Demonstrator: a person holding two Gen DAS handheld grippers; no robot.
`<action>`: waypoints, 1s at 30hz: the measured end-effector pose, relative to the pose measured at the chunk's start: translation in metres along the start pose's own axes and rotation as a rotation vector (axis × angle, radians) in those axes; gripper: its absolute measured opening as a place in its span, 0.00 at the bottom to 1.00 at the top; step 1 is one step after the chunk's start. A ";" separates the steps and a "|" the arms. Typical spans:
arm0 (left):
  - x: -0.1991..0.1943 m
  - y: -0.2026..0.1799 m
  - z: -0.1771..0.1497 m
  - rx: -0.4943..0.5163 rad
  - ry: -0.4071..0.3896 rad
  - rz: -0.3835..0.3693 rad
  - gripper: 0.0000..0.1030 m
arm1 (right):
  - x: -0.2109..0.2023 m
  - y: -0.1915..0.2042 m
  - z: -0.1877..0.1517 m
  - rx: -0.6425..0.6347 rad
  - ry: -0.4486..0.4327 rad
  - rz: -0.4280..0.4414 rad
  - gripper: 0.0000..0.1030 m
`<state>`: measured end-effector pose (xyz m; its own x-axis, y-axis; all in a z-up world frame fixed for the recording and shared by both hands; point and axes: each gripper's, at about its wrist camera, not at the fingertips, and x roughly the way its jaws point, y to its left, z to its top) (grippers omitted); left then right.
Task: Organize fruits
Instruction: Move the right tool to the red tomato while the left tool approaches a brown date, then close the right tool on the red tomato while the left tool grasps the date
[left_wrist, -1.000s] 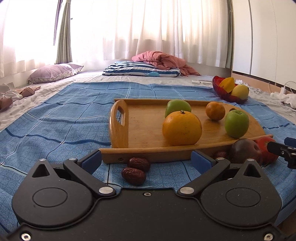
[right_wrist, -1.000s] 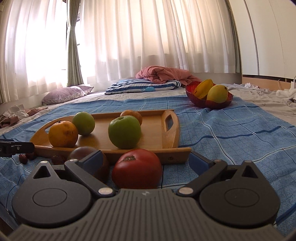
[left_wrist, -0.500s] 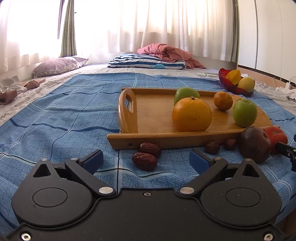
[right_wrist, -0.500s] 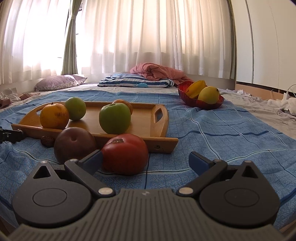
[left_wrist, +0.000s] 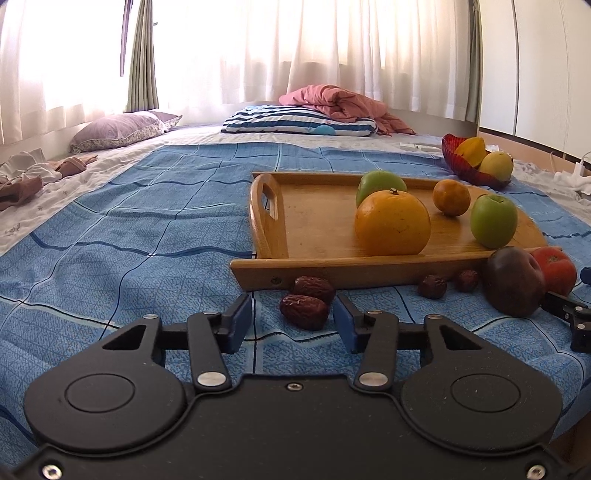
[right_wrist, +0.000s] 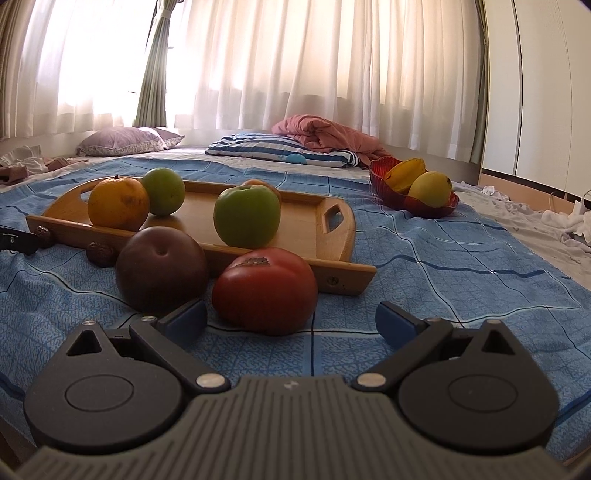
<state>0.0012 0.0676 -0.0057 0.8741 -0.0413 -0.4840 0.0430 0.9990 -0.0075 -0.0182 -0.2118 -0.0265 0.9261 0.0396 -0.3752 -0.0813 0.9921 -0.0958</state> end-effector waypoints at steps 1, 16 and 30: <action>-0.001 -0.001 0.000 0.004 -0.002 -0.002 0.42 | 0.000 0.001 0.000 -0.001 0.000 0.000 0.99; -0.008 -0.016 -0.005 0.087 0.025 -0.102 0.28 | 0.008 0.003 0.002 0.010 0.032 0.019 0.81; 0.003 -0.015 -0.005 0.109 0.019 -0.069 0.27 | 0.006 0.005 0.005 0.013 0.039 0.050 0.62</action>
<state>0.0004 0.0525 -0.0116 0.8578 -0.1085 -0.5024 0.1557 0.9864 0.0529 -0.0114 -0.2059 -0.0242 0.9059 0.0847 -0.4148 -0.1220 0.9904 -0.0642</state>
